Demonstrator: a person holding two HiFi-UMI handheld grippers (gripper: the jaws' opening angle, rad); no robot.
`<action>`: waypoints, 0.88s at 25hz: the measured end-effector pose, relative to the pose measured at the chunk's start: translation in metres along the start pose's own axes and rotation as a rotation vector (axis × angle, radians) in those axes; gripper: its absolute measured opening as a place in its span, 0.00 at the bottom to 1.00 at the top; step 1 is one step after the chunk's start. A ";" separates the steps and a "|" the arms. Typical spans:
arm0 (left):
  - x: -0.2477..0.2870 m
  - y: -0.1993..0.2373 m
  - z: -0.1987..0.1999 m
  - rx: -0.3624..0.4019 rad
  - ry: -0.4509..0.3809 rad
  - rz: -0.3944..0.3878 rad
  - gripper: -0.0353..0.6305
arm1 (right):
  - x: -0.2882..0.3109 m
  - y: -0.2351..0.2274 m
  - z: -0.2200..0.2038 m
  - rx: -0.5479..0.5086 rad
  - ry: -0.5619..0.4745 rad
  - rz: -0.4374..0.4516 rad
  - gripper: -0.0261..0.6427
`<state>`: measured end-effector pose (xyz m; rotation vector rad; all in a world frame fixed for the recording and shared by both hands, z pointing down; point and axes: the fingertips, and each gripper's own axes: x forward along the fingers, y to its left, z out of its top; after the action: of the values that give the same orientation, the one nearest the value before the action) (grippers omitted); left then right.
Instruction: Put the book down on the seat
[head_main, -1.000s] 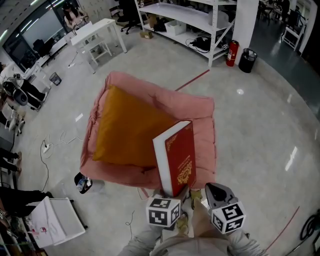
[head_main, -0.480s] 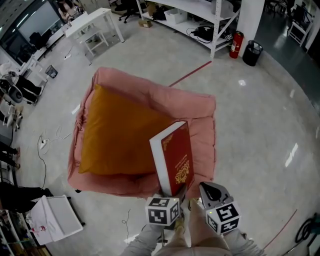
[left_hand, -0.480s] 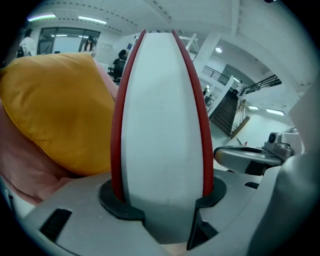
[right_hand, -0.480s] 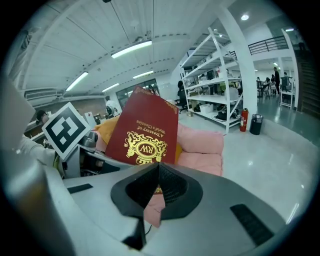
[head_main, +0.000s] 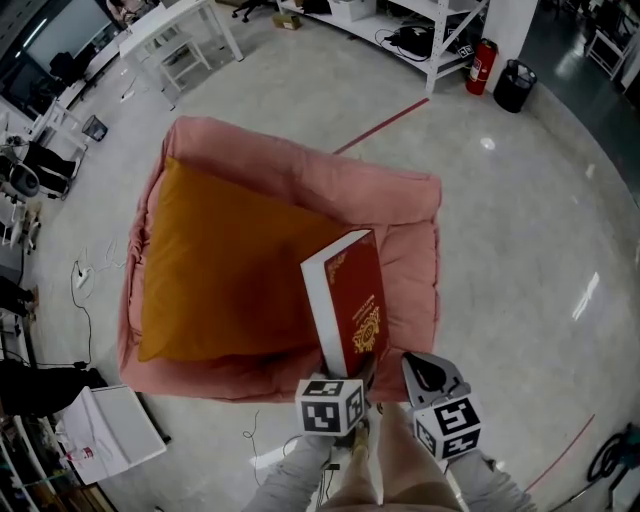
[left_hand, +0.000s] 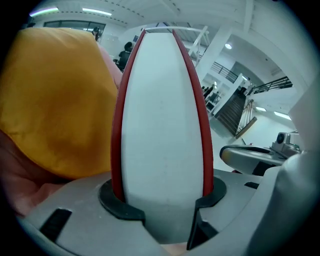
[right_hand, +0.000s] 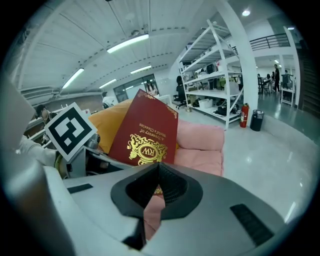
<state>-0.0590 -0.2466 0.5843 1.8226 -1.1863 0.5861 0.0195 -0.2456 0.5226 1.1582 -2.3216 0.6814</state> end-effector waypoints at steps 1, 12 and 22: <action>0.005 0.003 -0.001 -0.006 0.007 0.001 0.43 | 0.004 -0.001 -0.001 0.003 0.001 -0.001 0.05; 0.059 0.020 -0.013 -0.051 0.095 0.015 0.43 | 0.037 -0.029 -0.015 0.047 0.037 -0.006 0.05; 0.105 0.034 -0.022 -0.116 0.172 0.021 0.43 | 0.061 -0.054 -0.028 0.080 0.066 -0.019 0.05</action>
<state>-0.0424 -0.2858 0.6890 1.6301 -1.1012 0.6586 0.0353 -0.2936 0.5923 1.1735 -2.2444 0.8004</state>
